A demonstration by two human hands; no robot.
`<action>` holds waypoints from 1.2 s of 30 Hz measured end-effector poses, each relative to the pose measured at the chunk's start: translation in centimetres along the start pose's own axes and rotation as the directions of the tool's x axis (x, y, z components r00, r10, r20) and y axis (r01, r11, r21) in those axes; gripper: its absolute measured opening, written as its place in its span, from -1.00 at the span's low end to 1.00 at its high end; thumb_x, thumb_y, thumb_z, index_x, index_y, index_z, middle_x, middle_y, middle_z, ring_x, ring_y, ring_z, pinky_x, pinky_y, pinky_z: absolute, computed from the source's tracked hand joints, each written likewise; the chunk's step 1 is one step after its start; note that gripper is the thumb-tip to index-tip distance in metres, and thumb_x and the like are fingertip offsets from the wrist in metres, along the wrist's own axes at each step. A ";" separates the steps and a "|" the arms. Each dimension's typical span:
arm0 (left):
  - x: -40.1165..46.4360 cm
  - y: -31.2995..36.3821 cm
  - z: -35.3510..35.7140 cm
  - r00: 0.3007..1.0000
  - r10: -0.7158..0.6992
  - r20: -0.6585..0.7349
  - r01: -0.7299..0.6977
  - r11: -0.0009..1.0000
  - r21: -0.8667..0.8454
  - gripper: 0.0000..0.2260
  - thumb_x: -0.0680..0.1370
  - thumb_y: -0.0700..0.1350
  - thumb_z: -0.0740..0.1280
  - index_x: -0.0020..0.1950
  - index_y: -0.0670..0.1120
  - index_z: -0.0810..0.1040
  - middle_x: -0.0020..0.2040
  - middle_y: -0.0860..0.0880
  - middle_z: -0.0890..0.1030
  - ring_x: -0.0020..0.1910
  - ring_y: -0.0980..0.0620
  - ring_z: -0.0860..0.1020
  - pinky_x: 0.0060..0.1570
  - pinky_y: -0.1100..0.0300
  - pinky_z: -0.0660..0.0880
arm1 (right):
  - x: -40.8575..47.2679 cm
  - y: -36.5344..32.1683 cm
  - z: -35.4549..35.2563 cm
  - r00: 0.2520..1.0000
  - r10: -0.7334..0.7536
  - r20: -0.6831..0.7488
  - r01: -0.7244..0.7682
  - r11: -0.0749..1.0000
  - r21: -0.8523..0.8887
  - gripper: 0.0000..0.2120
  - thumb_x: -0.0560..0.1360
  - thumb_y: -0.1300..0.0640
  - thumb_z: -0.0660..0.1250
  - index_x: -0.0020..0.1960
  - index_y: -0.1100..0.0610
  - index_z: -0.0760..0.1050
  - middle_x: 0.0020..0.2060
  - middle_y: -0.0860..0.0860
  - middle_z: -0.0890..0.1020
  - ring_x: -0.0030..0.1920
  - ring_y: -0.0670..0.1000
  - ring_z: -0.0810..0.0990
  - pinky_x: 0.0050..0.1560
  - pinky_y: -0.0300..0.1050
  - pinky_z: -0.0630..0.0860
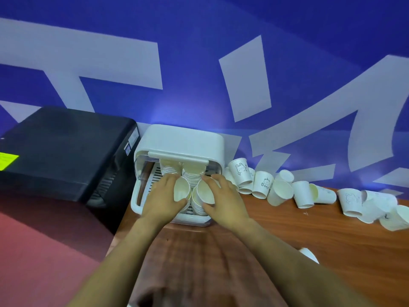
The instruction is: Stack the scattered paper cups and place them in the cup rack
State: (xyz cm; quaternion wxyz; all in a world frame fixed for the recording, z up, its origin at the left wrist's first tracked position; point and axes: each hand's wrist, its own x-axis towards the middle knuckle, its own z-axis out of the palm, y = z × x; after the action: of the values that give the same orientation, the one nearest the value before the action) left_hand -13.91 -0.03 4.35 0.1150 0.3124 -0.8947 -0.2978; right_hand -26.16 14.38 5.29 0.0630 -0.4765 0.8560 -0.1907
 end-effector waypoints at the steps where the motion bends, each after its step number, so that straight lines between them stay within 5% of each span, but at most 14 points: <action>1: 0.1 -0.1 0.3 1.000 -0.003 0.012 0.003 1.000 -0.003 -0.42 0.41 -0.01 0.44 0.39 -0.05 0.34 0.32 -0.02 0.43 0.30 -0.07 0.39 0.24 0.09 0.34 | 0.1 0.2 0.2 1.000 0.001 0.021 -0.001 1.000 0.007 -0.31 0.42 0.01 0.36 0.49 -0.10 0.17 0.40 -0.01 0.28 0.32 0.10 0.35 0.27 -0.05 0.34; 13: 0.3 -0.2 1.7 0.981 -0.116 0.154 0.109 0.993 0.051 -0.22 0.40 0.02 0.41 0.53 0.06 0.10 0.53 -0.01 0.16 0.49 -0.11 0.12 0.39 -0.07 0.23 | -0.5 2.4 1.1 0.963 0.016 0.268 -0.037 0.997 0.073 -0.16 0.39 -0.03 0.39 0.51 -0.16 -0.03 0.51 -0.04 0.11 0.44 0.10 0.22 0.37 0.02 0.30; 17: -0.9 2.1 1.3 0.997 -0.068 0.035 0.068 0.998 -0.007 -0.25 0.41 -0.02 0.43 0.52 0.07 0.13 0.54 -0.09 0.08 0.52 -0.07 0.02 0.43 -0.01 0.12 | -1.5 3.5 0.2 0.972 0.044 0.229 -0.082 0.984 0.157 -0.17 0.35 0.02 0.42 0.50 -0.14 0.06 0.48 -0.02 0.15 0.42 0.07 0.25 0.37 -0.02 0.31; 20: -2.6 4.3 1.3 0.991 0.021 -0.133 -0.035 0.994 -0.105 -0.35 0.43 -0.05 0.43 0.47 0.03 0.25 0.50 -0.08 0.17 0.48 -0.05 0.10 0.41 0.08 0.10 | -3.1 5.1 -0.9 0.981 0.092 0.170 -0.127 0.970 0.206 -0.20 0.33 0.05 0.43 0.47 -0.12 0.13 0.44 -0.07 0.19 0.41 0.03 0.27 0.35 -0.07 0.34; 23: -3.4 6.9 2.0 0.976 0.147 -0.161 -0.167 0.978 -0.121 -0.44 0.45 -0.07 0.40 0.42 0.02 0.31 0.43 -0.03 0.24 0.42 -0.01 0.18 0.33 0.24 0.10 | -5.5 7.1 -2.3 0.969 0.194 0.156 -0.224 0.952 0.211 -0.20 0.36 0.04 0.43 0.49 -0.13 0.10 0.45 -0.06 0.18 0.41 0.02 0.27 0.35 -0.07 0.34; 30: -4.9 12.9 7.4 0.959 0.283 0.008 -0.277 0.944 -0.176 -0.44 0.44 -0.03 0.39 0.41 0.07 0.30 0.34 0.04 0.33 0.34 0.02 0.27 0.31 0.24 0.20 | -12.4 13.5 -5.4 0.906 0.398 0.143 -0.421 0.881 0.214 -0.25 0.40 0.09 0.43 0.49 -0.04 0.15 0.42 -0.01 0.21 0.41 0.04 0.27 0.40 -0.07 0.27; 36: -6.5 16.3 13.9 0.943 0.254 0.216 -0.233 0.965 -0.119 -0.38 0.46 0.06 0.39 0.47 0.07 0.23 0.41 0.03 0.29 0.38 -0.01 0.23 0.37 0.11 0.25 | -16.2 18.5 -7.1 0.865 0.475 0.164 -0.502 0.829 0.248 -0.27 0.43 0.11 0.43 0.49 -0.04 0.15 0.43 -0.02 0.19 0.39 0.04 0.30 0.38 -0.05 0.31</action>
State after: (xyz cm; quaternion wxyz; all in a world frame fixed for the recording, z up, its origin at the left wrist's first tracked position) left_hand -22.34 20.71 3.01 0.0612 0.1572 -0.9192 -0.3559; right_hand -34.10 38.58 3.45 0.2176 -0.2362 0.9091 -0.2653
